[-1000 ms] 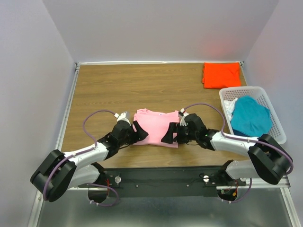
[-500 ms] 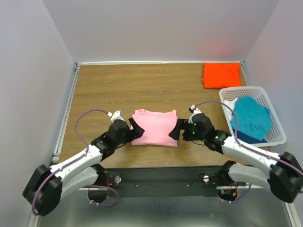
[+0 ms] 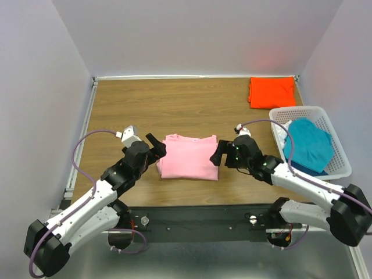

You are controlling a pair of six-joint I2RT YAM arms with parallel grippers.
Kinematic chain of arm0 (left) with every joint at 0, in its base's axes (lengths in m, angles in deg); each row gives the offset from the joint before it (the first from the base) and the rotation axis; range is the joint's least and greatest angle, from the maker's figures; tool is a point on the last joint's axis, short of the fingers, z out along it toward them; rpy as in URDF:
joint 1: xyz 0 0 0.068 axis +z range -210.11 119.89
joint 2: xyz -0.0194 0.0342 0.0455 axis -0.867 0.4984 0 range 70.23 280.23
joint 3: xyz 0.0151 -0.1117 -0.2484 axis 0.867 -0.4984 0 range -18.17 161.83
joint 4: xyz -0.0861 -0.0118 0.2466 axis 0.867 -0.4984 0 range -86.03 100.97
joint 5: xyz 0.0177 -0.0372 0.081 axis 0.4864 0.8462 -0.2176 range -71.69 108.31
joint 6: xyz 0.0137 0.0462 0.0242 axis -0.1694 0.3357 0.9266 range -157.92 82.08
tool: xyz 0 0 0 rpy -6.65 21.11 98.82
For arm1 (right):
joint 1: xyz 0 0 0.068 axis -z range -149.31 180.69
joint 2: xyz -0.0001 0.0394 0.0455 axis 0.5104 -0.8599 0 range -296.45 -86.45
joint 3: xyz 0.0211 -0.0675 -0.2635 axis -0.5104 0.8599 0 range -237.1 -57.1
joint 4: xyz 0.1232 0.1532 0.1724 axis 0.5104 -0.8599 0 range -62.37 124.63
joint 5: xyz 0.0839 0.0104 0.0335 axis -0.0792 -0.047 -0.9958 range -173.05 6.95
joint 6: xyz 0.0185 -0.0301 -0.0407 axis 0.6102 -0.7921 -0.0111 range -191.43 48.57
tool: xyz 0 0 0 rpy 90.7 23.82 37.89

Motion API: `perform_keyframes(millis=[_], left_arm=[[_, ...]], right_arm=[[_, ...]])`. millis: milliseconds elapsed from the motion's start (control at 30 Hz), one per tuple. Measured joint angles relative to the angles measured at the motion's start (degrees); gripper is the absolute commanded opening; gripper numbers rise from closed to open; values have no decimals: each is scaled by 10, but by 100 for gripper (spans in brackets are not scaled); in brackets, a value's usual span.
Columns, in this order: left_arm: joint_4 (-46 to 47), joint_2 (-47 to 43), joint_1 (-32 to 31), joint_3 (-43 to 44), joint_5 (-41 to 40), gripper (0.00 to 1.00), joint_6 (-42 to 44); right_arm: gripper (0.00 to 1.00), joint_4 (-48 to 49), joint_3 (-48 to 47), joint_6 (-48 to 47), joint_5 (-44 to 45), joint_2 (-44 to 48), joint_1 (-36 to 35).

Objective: Fold and stack the t-shirts
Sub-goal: Fold the tshirt, then neatly place the folded tshirt to the corner

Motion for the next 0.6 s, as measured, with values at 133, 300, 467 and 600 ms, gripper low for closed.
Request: perform_keyframes(millis=[133,300,467,600], left_arm=[[-6,12,16,0,-12,98,5],[0,19,46,-10,-11,98,23],[14,24,79,-21,4,98,43],[23,26,97,-26,16,98,55]], right_arm=[[99,-4,-26,-1,-1,-78,0],[92,-5,-61,-9,-3,-162,0],[79,-6,-85,-12,-4,-221,0],[68,-6,-90,-13,-4,-245,0]])
